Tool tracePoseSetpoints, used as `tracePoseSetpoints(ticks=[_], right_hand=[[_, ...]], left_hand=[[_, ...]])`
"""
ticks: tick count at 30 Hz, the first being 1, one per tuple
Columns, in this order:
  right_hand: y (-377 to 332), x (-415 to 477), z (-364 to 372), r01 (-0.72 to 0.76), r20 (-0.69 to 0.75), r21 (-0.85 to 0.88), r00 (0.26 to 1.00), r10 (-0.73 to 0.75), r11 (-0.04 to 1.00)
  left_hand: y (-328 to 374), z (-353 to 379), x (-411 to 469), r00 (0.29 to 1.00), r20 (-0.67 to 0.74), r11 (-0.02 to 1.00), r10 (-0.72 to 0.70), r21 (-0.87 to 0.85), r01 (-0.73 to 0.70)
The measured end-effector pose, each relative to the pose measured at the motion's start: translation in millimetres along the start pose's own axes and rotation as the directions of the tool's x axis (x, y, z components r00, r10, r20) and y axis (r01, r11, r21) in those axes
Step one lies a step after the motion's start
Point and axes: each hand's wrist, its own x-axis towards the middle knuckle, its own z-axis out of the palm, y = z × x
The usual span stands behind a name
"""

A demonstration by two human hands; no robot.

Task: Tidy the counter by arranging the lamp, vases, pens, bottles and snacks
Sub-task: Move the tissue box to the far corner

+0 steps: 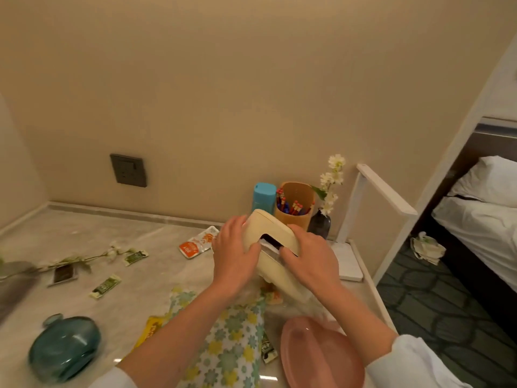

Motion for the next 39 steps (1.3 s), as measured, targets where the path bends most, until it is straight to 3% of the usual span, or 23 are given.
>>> tracePoseSetpoints(ticks=[3,9,16,22,27,39], right_hand=[[-26.3,17.0,5.8,-0.007,0.078,0.074,0.997,0.001,0.997],[-93.3,42.6,33.9,0.042,0.204,0.086,0.977,-0.059,0.995],[-171.1,64.1,84.6,0.065,0.315,0.135,0.943,-0.106,0.989],[-236.0,76.3,114.0,0.262,0.18,0.171,0.939,-0.291,0.95],[-271.9,97.4,148.3,0.409,0.329,-0.03,0.866,-0.378,0.912],[-318.4,150.0,233.0,0.354,0.315,0.019,0.885,-0.342,0.935]], left_hand=[[-9.4,-30.8,5.9,0.992,-0.075,0.994,-0.103,-0.027,0.102],[-35.5,-93.7,21.0,0.937,-0.081,0.92,-0.341,-0.235,0.314],[-98.1,-159.7,52.5,0.78,0.047,0.696,-0.624,-0.421,0.582],[-150.4,-203.5,87.2,0.681,0.004,0.585,-0.732,-0.507,0.633],[-188.2,-244.5,122.8,0.638,-0.037,0.543,-0.769,-0.565,0.622],[-261.9,-280.0,176.7,0.617,0.002,0.507,-0.787,-0.568,0.648]])
